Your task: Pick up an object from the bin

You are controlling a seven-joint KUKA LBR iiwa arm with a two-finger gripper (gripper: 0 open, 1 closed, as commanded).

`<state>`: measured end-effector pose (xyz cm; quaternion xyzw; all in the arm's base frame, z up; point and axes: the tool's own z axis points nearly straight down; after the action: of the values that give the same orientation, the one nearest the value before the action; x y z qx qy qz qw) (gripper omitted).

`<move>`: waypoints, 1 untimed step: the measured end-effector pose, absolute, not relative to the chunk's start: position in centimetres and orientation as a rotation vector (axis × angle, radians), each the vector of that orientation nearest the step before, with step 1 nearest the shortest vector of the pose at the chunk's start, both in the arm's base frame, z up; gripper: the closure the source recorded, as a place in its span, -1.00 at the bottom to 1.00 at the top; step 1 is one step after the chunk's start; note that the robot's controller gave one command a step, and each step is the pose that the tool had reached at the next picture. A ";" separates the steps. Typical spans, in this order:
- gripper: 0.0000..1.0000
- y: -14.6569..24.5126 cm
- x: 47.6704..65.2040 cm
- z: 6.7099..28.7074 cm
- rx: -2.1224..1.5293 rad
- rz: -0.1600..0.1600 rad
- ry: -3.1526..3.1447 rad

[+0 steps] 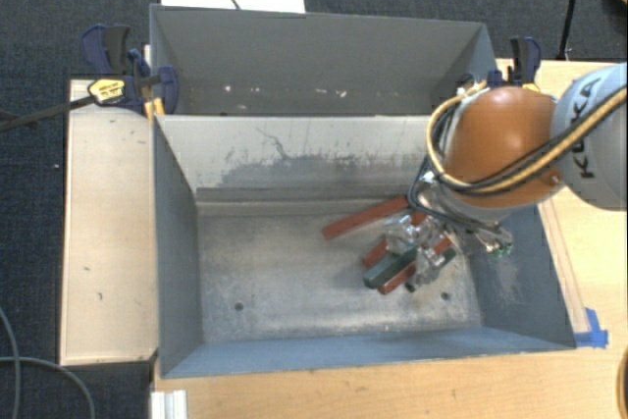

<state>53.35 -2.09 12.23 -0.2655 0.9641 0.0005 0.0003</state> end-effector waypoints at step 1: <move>1.00 -2.1 53.3 14.3 -0.833 0.001 3.028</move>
Offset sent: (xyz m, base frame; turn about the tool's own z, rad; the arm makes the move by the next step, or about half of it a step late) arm 0.0000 -0.0001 0.0407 0.0000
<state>53.35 -2.09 14.31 -0.2652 0.9642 0.0003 0.0006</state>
